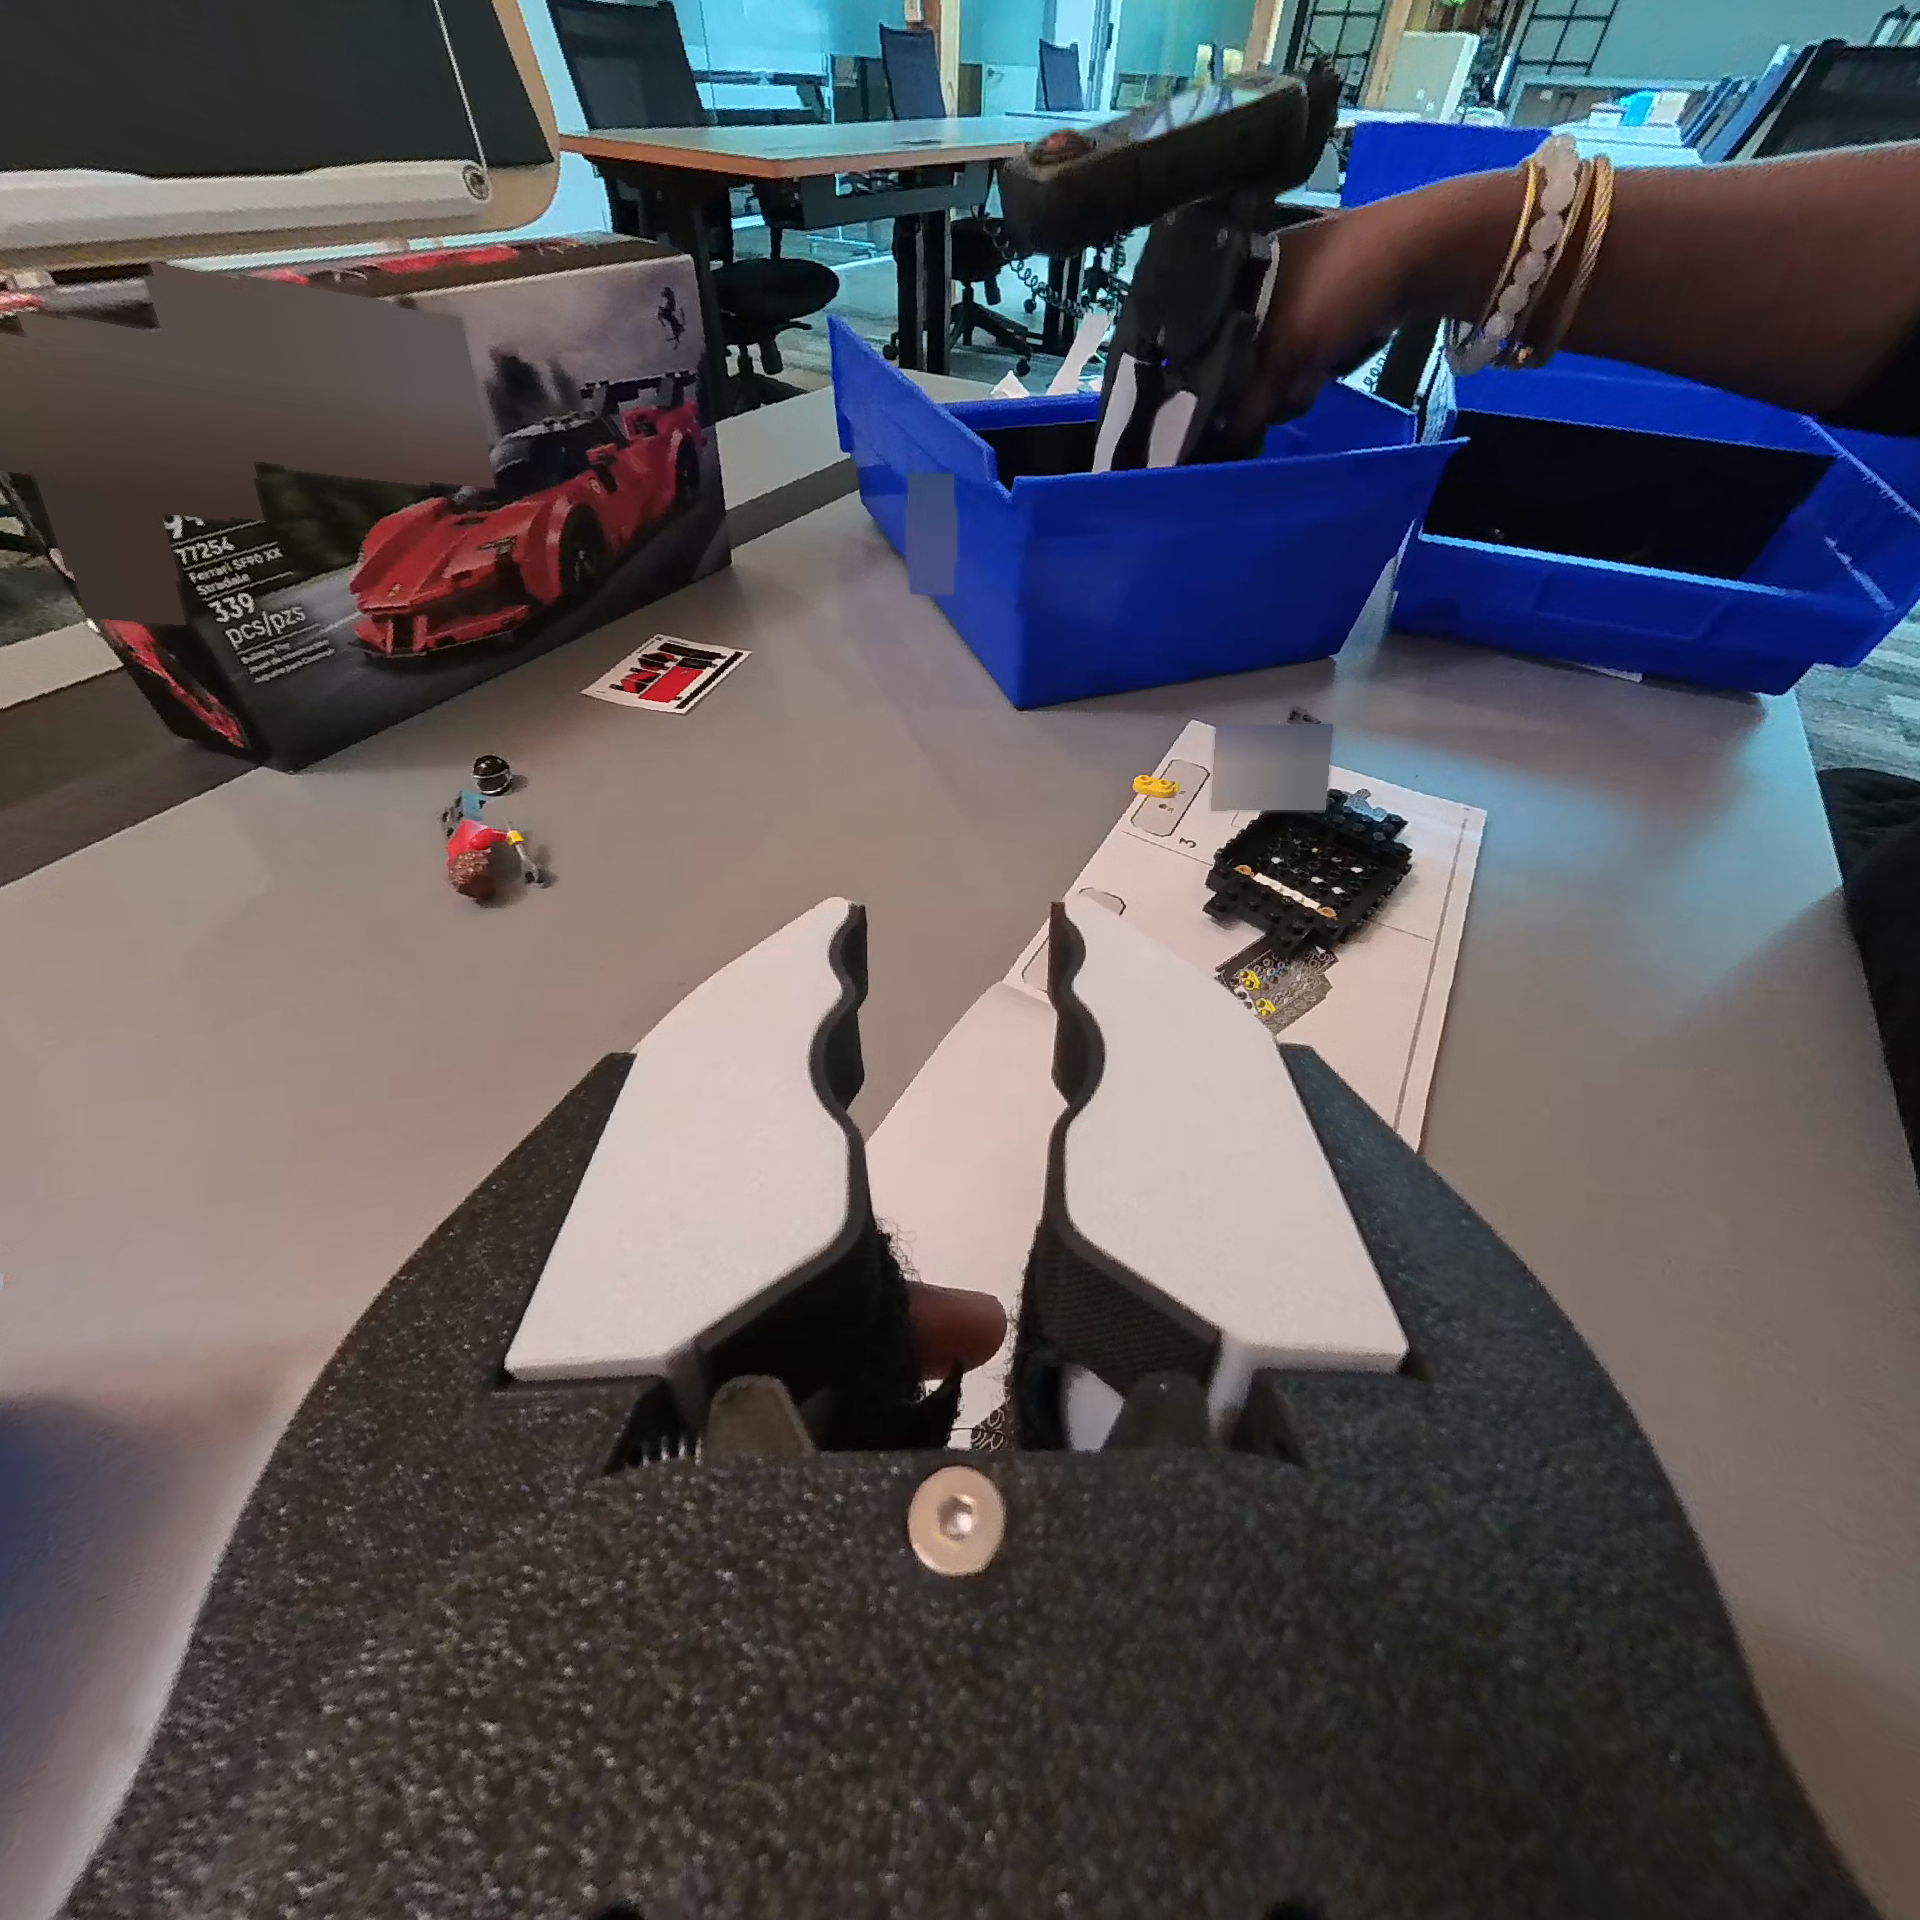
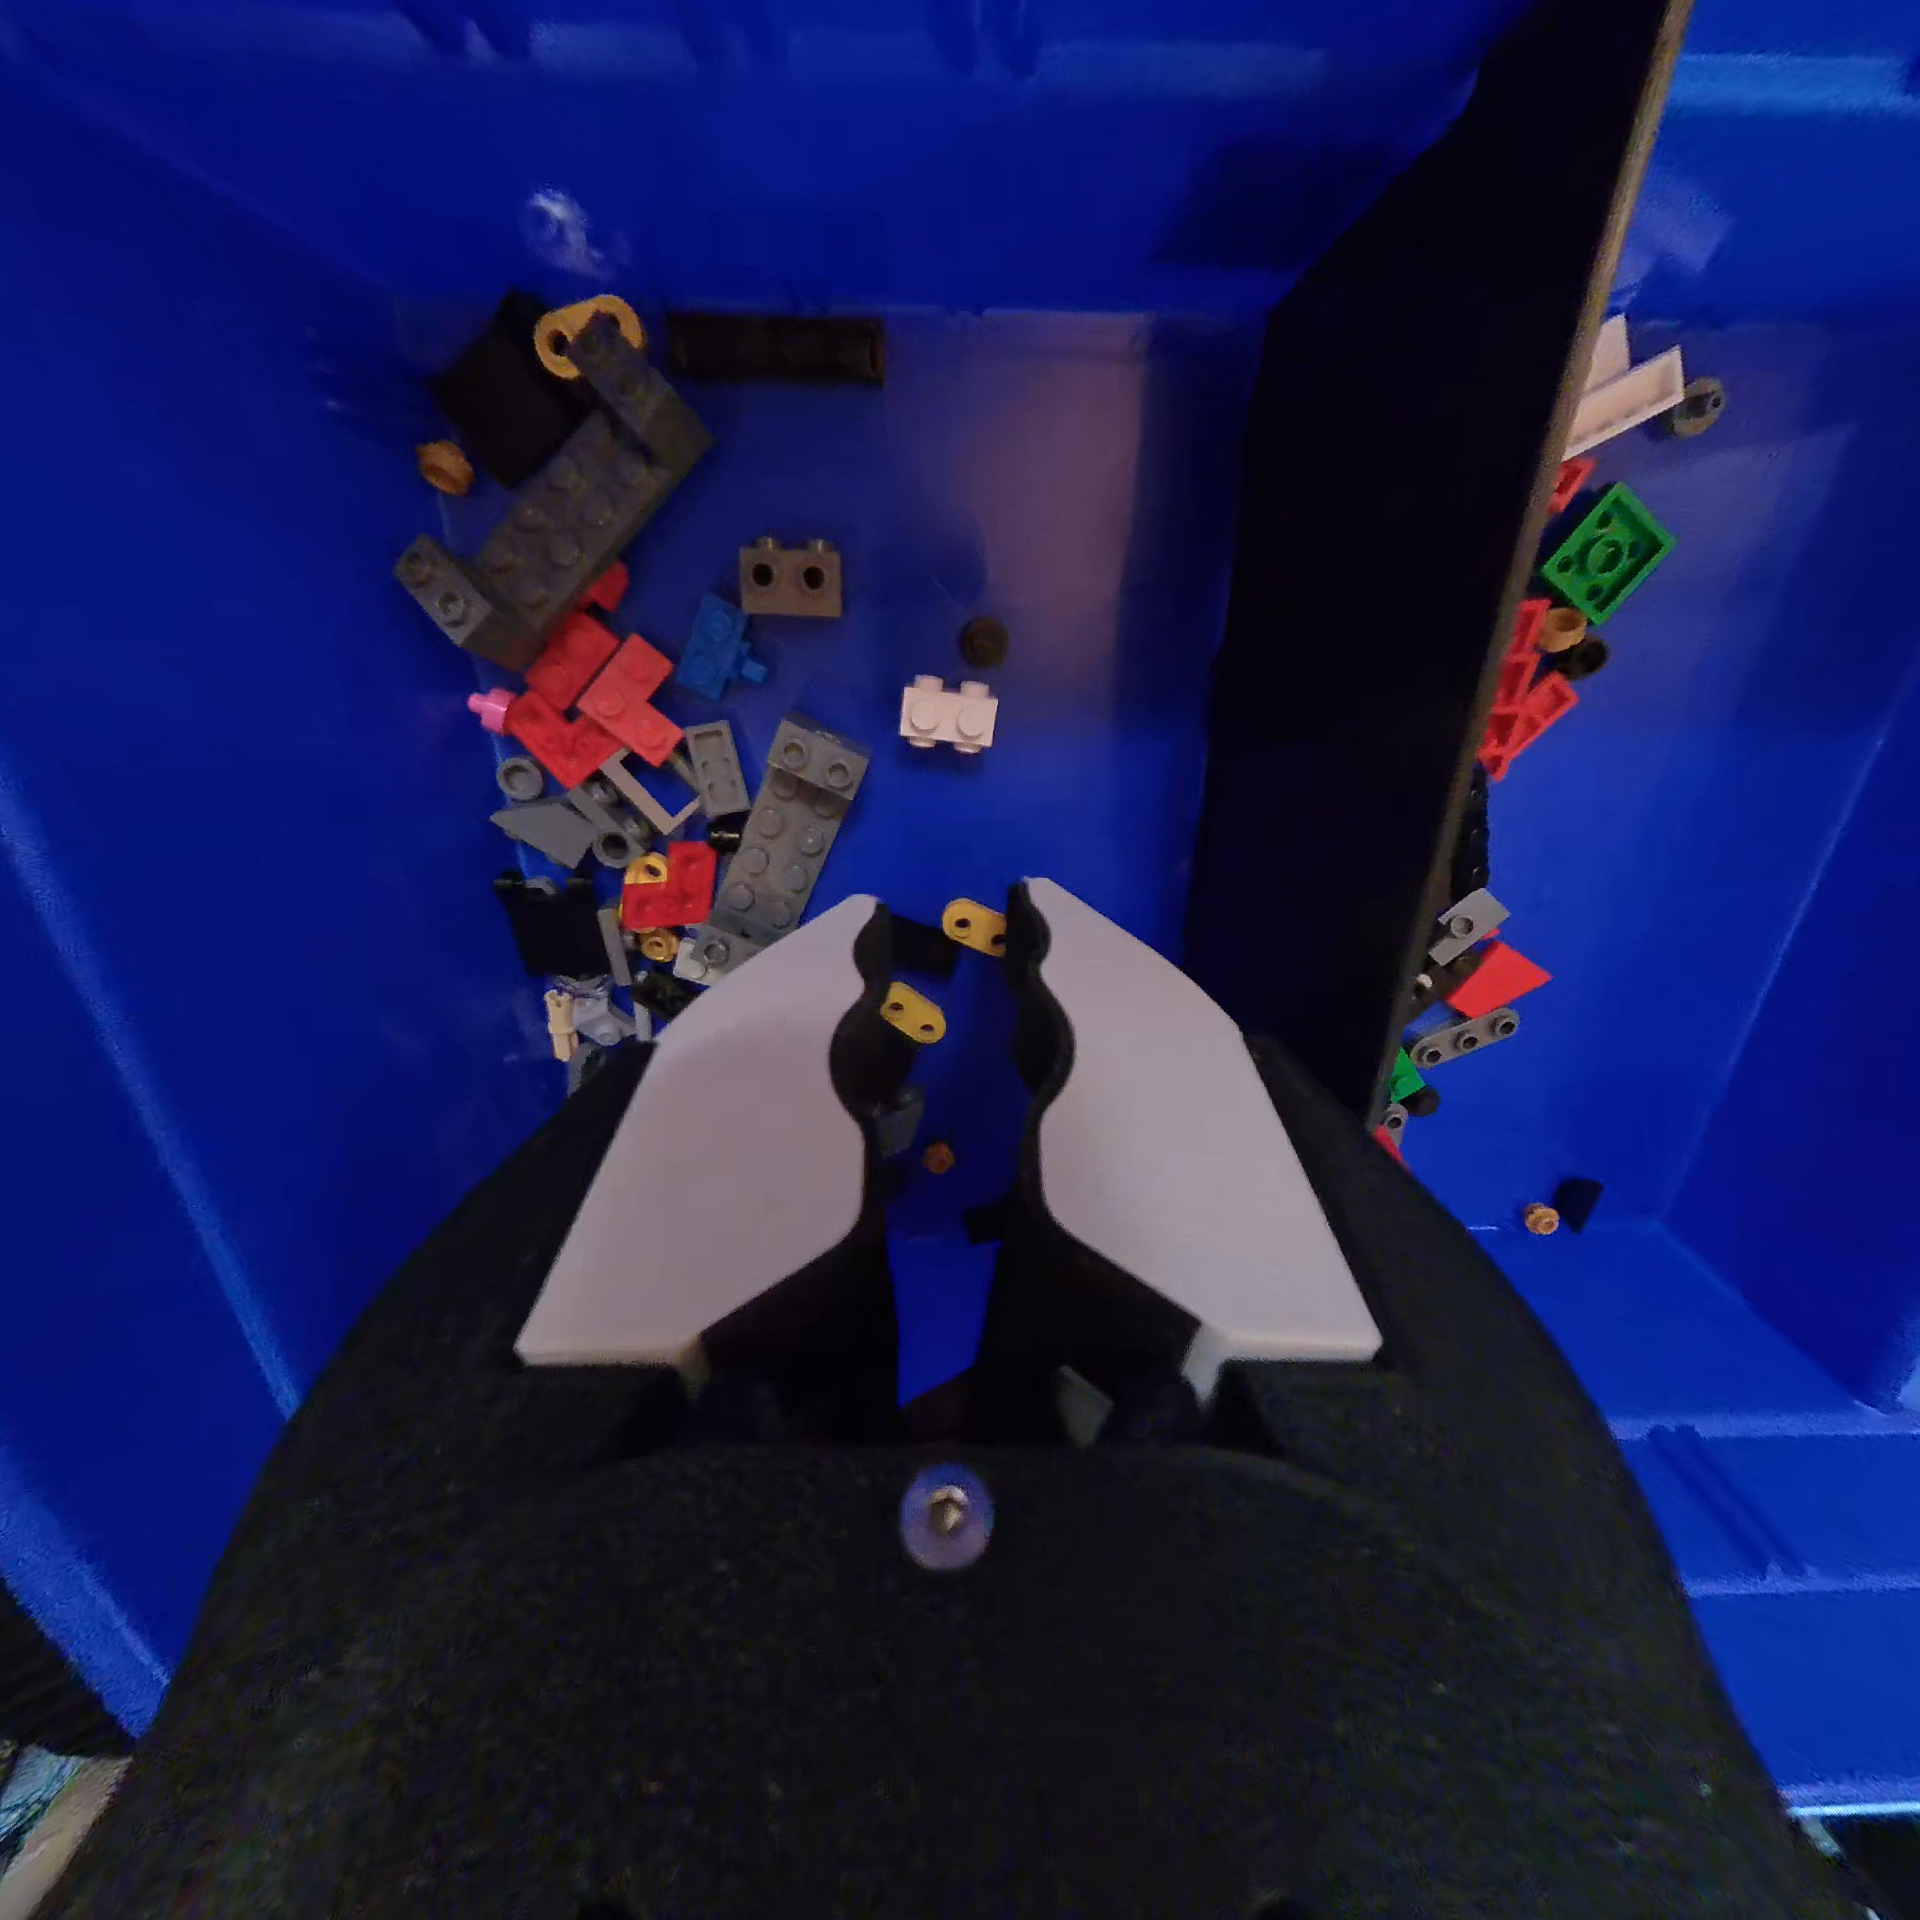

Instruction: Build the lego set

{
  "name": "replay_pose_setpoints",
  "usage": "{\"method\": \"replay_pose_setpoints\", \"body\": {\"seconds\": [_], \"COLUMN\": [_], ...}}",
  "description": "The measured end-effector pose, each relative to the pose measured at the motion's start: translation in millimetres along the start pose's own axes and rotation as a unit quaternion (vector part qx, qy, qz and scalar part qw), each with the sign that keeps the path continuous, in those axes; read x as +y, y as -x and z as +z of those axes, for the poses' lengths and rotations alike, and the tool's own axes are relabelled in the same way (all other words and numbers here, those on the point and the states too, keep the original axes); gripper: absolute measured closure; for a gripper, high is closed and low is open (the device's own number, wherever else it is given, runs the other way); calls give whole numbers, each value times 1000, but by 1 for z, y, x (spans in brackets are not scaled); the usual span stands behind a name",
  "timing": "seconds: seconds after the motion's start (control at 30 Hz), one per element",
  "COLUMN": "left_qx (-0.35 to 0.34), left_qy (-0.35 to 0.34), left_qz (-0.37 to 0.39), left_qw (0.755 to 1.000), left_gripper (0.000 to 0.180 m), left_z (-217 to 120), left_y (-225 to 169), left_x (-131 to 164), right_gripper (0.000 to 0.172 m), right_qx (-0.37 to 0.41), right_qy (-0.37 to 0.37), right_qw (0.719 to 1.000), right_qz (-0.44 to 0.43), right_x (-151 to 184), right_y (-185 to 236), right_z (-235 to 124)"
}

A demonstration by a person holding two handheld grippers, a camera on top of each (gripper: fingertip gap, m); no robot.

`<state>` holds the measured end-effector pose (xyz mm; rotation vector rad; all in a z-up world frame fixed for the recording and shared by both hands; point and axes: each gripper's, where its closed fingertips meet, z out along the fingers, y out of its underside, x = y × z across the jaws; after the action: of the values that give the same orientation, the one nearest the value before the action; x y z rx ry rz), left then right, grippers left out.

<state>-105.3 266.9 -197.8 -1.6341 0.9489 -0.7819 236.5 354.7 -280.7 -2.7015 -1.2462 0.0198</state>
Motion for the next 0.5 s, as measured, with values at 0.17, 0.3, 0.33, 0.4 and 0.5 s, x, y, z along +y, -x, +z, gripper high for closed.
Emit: {"method": "replay_pose_setpoints", "body": {"seconds": [0.17, 0.3, 0.33, 0.4, 0.5], "left_qx": [-2, -2, -2, -5, -14], "left_qy": [0, 0, 0, -4, -39], "left_qz": [-4, -5, -5, -6, -25], "left_qw": [1000, 1000, 1000, 1000, 999], "left_gripper": [148, 148, 148, 148, 147], "left_z": [0, -1, -1, -2, -7], "left_y": [2, 3, 3, 4, 9], "left_x": [1, 2, 2, 1, -8], "right_gripper": [147, 145, 145, 144, 144], "right_qx": [-11, -9, -12, -15, -16], "right_qy": [-5, 8, 11, 19, 23], "right_qw": [1000, 1000, 1000, 1000, 1000], "right_qz": [7, 4, 5, 4, 1], "right_x": [-3, 0, 0, 2, 3], "right_y": [3, 2, 2, 3, 3], "right_z": [0, 0, 1, 2, 4]}}
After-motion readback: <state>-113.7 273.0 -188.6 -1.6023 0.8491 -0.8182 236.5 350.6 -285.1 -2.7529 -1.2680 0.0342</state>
